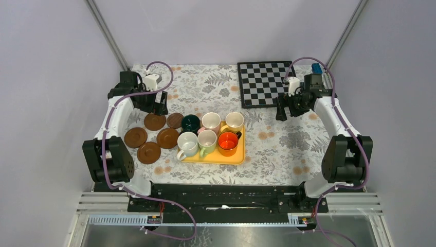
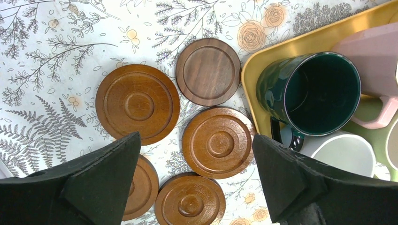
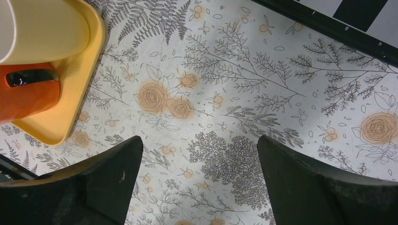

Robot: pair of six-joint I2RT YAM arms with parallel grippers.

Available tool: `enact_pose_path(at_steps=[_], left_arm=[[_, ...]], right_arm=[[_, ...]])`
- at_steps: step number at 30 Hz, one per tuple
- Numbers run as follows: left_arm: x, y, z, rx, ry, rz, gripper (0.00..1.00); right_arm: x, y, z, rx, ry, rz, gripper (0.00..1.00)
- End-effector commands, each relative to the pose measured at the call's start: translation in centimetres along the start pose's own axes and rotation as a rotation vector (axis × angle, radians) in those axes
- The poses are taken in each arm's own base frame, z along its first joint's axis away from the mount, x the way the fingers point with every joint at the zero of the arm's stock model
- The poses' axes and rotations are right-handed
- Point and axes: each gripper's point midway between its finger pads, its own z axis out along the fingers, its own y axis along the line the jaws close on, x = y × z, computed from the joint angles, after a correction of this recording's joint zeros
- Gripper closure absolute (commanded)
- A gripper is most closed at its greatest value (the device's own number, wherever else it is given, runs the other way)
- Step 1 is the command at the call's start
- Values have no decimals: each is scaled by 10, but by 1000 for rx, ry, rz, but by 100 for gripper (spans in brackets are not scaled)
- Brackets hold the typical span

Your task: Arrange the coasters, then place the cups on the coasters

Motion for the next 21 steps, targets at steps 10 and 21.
enact_pose_path(at_steps=[10, 21], left_arm=[[80, -14, -23, 297, 68, 503, 1], [103, -49, -1, 604, -114, 885, 7]], right_arm=[[26, 19, -3, -79, 56, -38, 2], [14, 25, -4, -120, 50, 18, 2]])
